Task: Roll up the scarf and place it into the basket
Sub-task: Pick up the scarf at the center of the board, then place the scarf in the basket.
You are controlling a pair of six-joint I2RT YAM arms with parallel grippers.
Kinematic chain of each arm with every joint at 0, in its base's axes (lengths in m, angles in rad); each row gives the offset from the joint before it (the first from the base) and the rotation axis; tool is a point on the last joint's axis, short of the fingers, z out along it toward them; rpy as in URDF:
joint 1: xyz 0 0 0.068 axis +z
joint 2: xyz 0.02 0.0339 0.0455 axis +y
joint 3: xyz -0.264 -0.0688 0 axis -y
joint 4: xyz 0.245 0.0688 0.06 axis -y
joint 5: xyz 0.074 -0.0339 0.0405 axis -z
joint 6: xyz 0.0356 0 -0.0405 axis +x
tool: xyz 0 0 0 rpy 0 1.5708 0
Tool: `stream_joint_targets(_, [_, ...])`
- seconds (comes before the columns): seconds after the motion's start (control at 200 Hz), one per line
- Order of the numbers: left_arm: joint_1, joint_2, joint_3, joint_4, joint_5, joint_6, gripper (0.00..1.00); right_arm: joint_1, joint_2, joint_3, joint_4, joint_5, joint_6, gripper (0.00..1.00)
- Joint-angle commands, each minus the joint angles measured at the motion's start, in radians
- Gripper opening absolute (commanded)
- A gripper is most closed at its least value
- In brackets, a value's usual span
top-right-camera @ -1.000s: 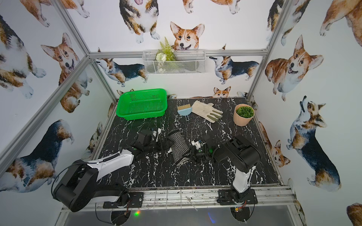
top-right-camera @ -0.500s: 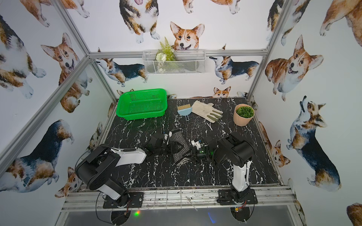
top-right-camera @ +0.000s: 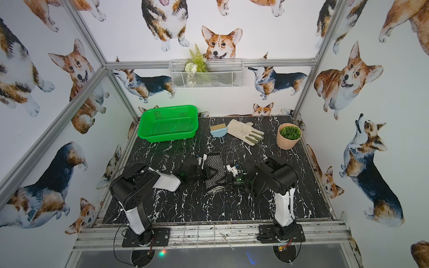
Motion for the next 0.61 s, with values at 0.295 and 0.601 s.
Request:
stream_joint_targets(0.295, [0.087, -0.043, 0.288, -0.267, 0.066, 0.046, 0.0, -0.002, -0.6, 0.259, -1.317, 0.467, -0.414, 1.0])
stream_joint_targets(0.601, [0.354, 0.012, 0.656, -0.387, 0.191, 0.015, 0.0, -0.003, -0.979, 0.345, -1.617, 0.631, -0.509, 1.0])
